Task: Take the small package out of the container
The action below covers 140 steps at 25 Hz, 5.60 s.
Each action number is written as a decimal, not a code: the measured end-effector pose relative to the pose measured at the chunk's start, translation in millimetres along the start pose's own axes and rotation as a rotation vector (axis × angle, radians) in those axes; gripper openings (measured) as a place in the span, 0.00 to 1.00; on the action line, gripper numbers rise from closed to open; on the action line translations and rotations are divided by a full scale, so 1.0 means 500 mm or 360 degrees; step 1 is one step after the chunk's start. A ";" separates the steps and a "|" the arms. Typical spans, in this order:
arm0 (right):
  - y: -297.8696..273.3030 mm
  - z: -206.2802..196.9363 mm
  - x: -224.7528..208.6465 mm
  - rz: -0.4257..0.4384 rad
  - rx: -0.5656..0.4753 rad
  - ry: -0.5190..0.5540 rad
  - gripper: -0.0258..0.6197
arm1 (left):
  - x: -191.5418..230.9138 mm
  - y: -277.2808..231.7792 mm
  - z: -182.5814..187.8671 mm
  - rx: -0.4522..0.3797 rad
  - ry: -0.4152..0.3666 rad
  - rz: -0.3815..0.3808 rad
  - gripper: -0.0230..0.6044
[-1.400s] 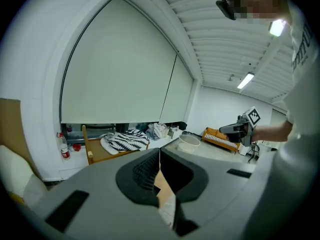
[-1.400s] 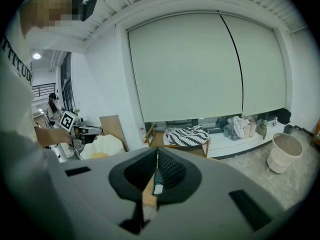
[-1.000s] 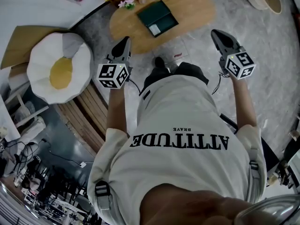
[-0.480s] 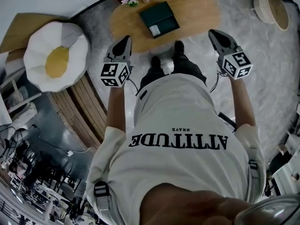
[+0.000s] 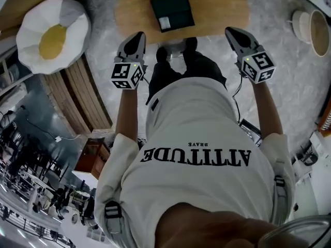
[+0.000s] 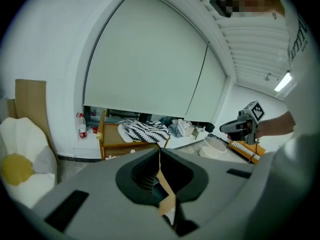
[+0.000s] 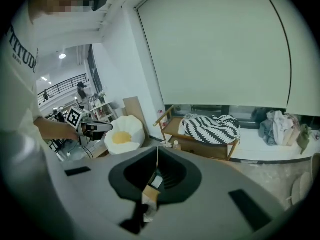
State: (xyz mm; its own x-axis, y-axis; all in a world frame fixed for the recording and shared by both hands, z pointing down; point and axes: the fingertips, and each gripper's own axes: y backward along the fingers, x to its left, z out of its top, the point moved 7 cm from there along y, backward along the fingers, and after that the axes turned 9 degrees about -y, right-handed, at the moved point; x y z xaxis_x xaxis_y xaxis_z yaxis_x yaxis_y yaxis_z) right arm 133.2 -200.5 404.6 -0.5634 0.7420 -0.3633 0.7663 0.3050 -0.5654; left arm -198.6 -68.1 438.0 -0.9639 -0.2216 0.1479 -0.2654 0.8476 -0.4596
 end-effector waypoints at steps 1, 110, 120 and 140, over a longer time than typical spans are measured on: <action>-0.009 -0.006 -0.015 0.0022 0.0022 -0.0003 0.07 | -0.008 -0.015 -0.007 0.0009 0.0005 0.0010 0.07; -0.119 -0.066 -0.088 0.0481 0.0172 0.0187 0.07 | -0.062 -0.228 -0.181 0.0457 0.0185 0.0403 0.07; -0.013 -0.045 0.001 0.0379 0.0005 0.0215 0.07 | -0.139 -0.013 -0.066 0.0102 0.0060 0.0420 0.07; 0.275 -0.093 0.186 0.0244 -0.0297 0.0393 0.07 | -0.297 0.343 0.018 -0.0291 -0.0102 0.0407 0.07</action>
State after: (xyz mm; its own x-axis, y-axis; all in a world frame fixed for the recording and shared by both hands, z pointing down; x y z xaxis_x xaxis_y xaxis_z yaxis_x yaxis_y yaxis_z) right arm 200.4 -61.8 327.3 -0.3631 0.9027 -0.2307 0.8924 0.2657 -0.3648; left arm -101.3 105.9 329.1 -0.9998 -0.0154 -0.0100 -0.0116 0.9511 -0.3088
